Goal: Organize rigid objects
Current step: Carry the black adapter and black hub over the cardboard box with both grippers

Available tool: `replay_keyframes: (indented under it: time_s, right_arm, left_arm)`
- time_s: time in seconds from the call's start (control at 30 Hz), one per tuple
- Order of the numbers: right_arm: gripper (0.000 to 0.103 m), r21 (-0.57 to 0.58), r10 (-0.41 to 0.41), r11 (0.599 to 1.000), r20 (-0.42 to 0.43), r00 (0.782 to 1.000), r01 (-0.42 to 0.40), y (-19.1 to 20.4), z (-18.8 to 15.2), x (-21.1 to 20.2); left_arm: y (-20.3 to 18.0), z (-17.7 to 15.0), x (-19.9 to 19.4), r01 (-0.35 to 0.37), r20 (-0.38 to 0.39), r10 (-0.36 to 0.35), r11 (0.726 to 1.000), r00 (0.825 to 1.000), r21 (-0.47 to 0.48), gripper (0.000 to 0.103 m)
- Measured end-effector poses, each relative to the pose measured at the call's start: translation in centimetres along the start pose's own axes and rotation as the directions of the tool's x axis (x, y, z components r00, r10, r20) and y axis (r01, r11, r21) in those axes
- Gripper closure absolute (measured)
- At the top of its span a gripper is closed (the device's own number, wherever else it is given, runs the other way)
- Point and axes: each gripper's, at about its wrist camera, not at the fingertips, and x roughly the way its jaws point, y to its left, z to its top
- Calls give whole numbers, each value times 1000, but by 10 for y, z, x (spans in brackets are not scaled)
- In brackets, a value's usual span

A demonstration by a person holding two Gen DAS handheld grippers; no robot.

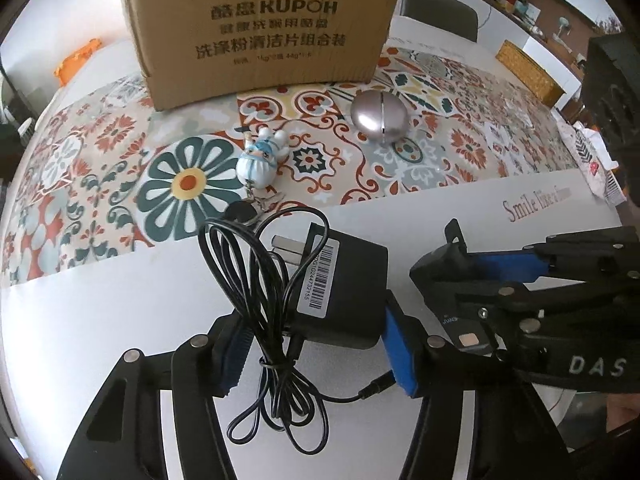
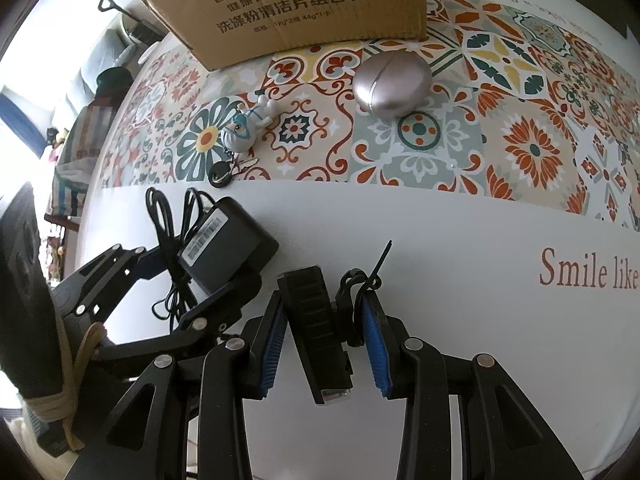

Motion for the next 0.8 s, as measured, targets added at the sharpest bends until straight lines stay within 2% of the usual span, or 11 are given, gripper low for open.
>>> replay_keyframes:
  time_s: [0.43,0.8]
  right_arm:
    - [66,-13,-16,1000,102,995,17,10,16,-43]
    - [66,-35,-40,998,210,977,48,29,35,-87]
  left_arm:
    - [9,28,-42,-42,53,45,997,998,-62,45]
    - [22,64,-86,-74,123,85,993,989,-93,45]
